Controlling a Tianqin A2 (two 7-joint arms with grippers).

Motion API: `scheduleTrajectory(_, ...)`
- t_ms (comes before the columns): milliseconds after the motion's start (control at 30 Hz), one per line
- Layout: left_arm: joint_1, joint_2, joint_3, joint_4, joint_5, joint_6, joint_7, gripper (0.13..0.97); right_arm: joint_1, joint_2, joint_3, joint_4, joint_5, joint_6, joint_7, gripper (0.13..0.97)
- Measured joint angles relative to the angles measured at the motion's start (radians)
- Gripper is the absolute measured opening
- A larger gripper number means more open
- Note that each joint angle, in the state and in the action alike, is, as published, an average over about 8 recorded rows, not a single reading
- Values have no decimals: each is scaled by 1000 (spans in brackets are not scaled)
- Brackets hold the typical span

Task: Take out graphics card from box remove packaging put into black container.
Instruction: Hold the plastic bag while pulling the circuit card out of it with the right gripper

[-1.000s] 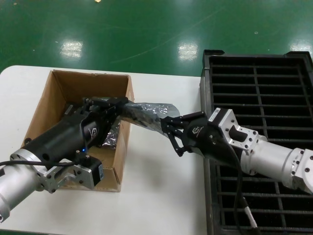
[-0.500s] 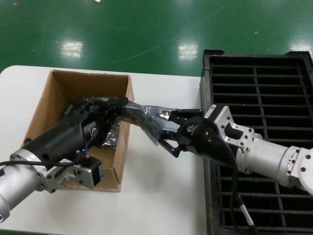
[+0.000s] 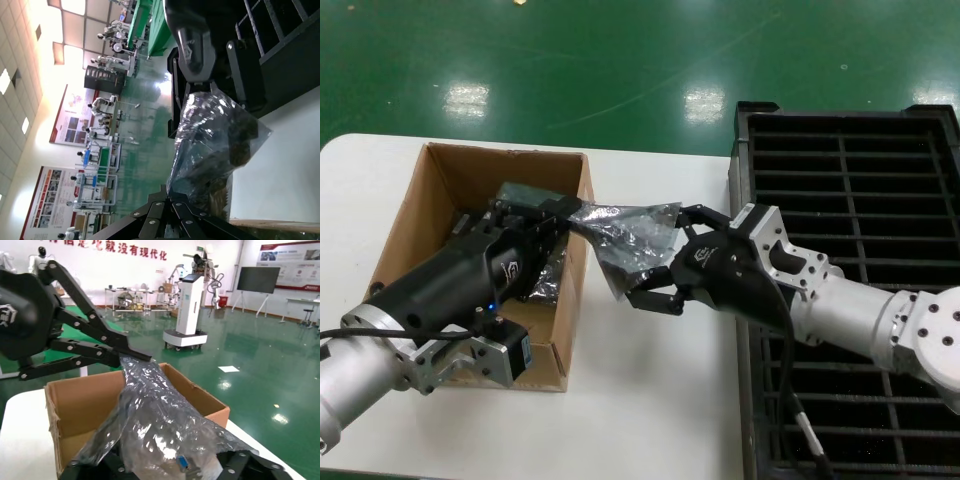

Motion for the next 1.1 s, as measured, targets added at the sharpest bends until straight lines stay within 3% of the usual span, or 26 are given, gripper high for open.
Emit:
scheduleTrajectory(167, 0, 0, 0, 0, 0, 0, 0, 140, 7, -20, 3, -26, 7, 7, -1, 354)
scheduleTrajectory(433, 0, 0, 0, 0, 0, 0, 0, 140, -5, -26, 8, -8, 11, 17, 6, 747)
scheduleTrajectory(767, 0, 0, 0, 0, 0, 0, 0, 140, -33, 0, 12, 43, 23, 2, 11, 712)
scheduleTrajectory(1100, 0, 0, 0, 0, 0, 0, 0, 140, -52, 35, 18, 78, 55, -34, 10, 590)
